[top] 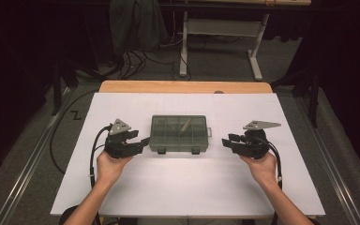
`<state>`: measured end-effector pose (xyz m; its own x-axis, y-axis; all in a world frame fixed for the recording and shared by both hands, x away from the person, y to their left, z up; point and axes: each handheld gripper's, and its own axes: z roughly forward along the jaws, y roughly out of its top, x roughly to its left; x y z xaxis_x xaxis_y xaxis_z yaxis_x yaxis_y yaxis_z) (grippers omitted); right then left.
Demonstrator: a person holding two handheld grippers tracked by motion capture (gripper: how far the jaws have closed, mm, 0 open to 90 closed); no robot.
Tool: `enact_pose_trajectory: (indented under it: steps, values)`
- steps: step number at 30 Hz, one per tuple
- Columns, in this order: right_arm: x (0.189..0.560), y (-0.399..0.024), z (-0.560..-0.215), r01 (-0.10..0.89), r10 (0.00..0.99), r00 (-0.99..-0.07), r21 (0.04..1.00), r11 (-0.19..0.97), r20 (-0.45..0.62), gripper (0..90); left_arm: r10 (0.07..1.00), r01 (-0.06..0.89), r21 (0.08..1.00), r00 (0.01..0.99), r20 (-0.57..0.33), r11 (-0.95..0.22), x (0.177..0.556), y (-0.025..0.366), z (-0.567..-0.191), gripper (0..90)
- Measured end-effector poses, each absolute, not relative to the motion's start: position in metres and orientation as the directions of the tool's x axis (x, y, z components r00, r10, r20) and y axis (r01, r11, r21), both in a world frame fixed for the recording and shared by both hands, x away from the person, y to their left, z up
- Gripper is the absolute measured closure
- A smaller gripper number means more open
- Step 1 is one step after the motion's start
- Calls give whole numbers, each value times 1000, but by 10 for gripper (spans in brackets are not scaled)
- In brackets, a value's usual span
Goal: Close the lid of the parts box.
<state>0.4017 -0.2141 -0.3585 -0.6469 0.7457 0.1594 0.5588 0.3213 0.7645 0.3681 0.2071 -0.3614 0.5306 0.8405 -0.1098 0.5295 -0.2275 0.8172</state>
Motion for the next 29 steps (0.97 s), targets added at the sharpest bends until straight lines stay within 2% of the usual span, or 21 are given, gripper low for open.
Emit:
enact_pose_trajectory:
  steps: [12,20,29]
  values:
    - [365,-249,-374,464,773,-622,854,235,125,454,863,495,847,497,-93,-194,342,218,-381,410]
    - [339,-271,-387,400,796,-599,893,207,84,404,889,484,863,445,-104,-142,330,224,-391,407]
    - [330,-279,-395,389,801,-591,904,178,96,384,896,482,866,432,-104,-132,325,224,-396,401]
